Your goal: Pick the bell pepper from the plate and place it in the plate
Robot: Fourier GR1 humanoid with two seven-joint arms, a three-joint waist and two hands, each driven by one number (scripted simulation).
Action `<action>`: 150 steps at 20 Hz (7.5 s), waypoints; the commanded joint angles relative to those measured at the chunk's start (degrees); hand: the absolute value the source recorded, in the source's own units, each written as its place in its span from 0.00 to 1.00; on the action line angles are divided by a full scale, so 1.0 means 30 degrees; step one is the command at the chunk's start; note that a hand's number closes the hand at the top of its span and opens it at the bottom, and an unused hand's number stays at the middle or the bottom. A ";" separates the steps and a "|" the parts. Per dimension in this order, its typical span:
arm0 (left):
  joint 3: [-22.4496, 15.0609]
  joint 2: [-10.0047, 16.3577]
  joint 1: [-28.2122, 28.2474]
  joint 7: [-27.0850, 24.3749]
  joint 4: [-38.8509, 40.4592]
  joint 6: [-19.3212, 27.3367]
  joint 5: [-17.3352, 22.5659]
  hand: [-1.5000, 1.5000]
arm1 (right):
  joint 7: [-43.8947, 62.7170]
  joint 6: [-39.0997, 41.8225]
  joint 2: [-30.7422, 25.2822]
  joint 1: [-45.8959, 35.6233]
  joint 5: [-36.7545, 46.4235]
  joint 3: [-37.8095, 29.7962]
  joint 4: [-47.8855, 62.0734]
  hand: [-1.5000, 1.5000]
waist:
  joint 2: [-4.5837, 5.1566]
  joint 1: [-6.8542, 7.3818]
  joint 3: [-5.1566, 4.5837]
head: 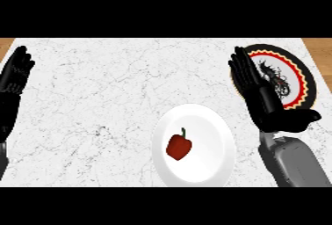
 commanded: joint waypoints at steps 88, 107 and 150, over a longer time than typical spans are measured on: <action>-0.0360 -0.9281 0.3401 0.4378 0.3429 0.0259 -0.3668 0.50 | 1.0609 0.3264 0.1391 0.1096 2.0530 0.5605 0.2866 1.00 | -0.1089 0.0540 0.0123; 0.1063 -0.7987 0.3902 0.3092 0.4276 -0.1579 -0.2487 0.50 | -0.1461 0.1984 -0.5573 0.0484 1.3728 -0.3776 -0.0196 1.00 | -0.1099 0.0494 0.0111; 0.0626 -0.9216 0.2160 0.4566 0.4205 -0.1001 -0.3698 0.50 | -1.4796 1.0074 -0.7837 -1.0640 1.3072 -1.0260 2.6406 0.00 | -0.0712 0.1203 0.0218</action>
